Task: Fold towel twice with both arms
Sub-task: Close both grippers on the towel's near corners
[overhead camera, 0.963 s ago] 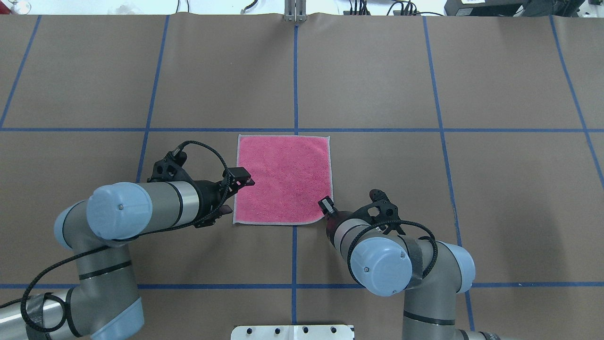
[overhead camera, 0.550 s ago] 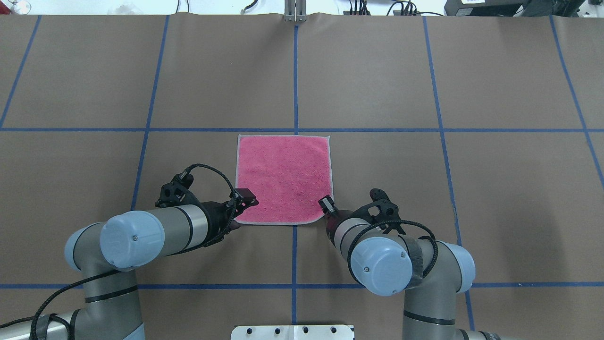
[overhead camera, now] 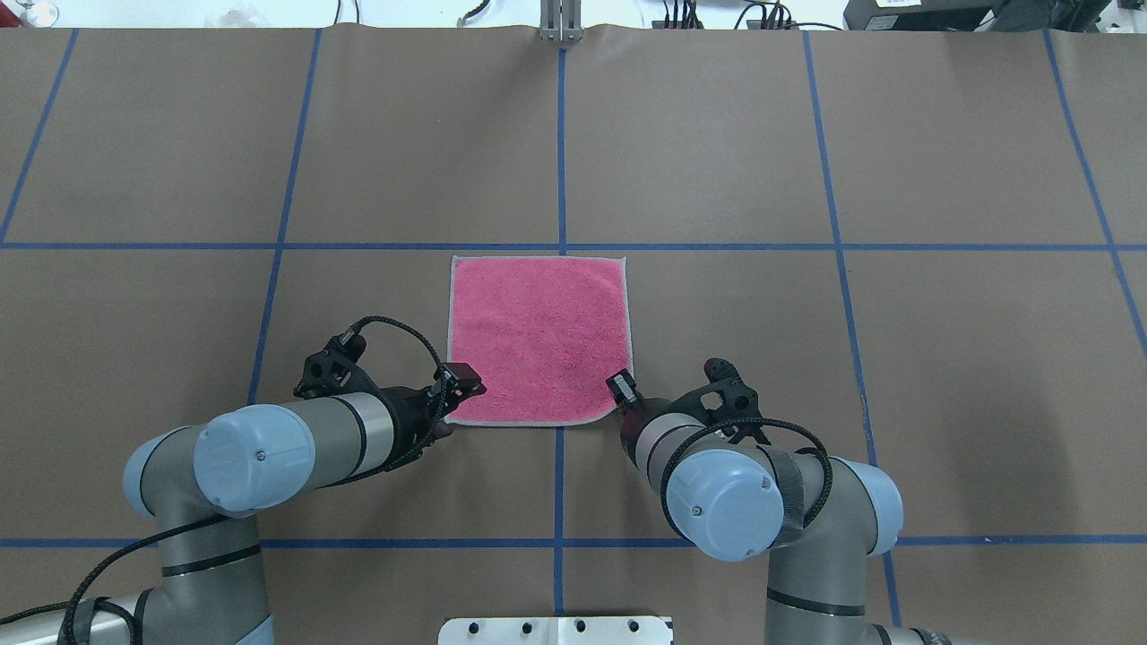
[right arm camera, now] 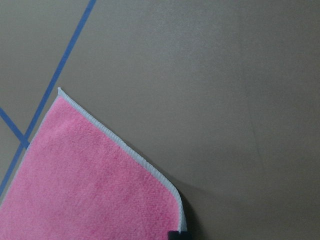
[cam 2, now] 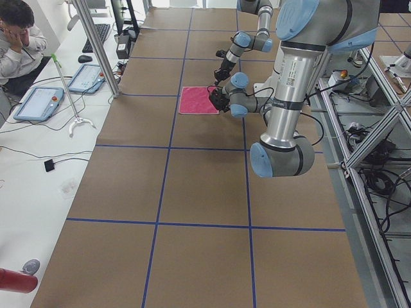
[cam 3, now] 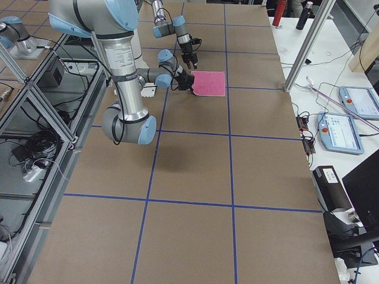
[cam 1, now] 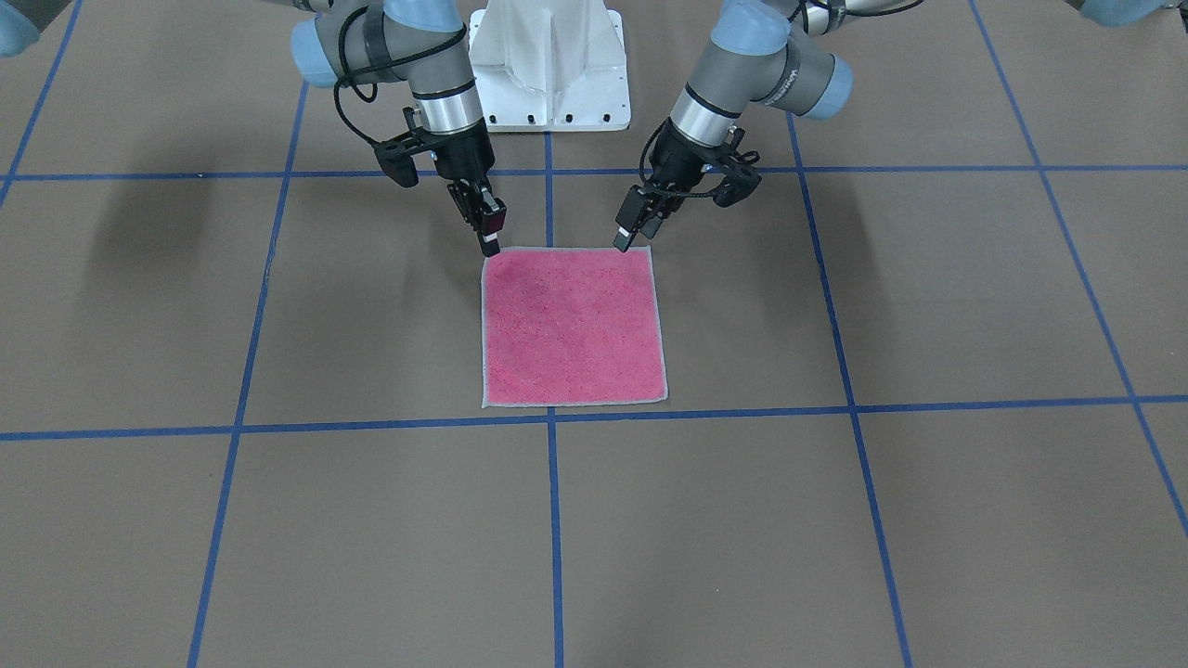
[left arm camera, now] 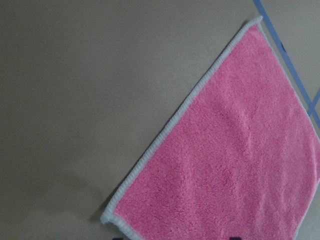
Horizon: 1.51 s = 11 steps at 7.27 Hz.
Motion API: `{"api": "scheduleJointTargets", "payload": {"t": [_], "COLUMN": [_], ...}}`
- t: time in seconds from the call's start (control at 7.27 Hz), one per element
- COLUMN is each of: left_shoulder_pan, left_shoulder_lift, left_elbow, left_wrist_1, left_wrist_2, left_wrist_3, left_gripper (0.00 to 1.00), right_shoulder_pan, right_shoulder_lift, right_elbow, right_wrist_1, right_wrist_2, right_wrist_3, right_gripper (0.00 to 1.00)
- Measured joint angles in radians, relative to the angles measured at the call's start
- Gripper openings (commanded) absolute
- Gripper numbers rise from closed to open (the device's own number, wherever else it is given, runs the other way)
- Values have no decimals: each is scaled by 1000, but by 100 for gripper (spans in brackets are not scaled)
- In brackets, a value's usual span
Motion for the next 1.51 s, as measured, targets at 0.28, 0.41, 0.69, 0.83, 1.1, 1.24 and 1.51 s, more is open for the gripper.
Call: {"api": "scheduleJointTargets", "payload": {"t": [0.28,0.41,0.69,0.83,1.1,1.24,1.51], "left_shoulder_pan": [0,0,0,0,0,0,0], "left_shoulder_lift": [2,4,5,5,4,3,1], "left_elbow": [13,17,19,20,23,25,27], "left_wrist_1": [2,3,4,5,5,5,5], "left_wrist_2": [0,1,1,1,2,3,6], "left_wrist_3": [8,12,16,16,17,18,18], "left_gripper": [76,76,76,76,76,76,76], "right_shoulder_pan": [0,0,-1,-1,-2,-2,-2], "right_shoulder_lift": [0,0,0,0,0,0,0], "right_elbow": [0,0,0,0,1,1,1], "right_wrist_1": [0,0,0,0,0,0,0], "right_wrist_2": [0,-2,-4,-5,-5,-5,-5], "right_wrist_3": [4,5,5,5,6,6,5], "right_gripper": [0,0,0,0,0,0,0]}}
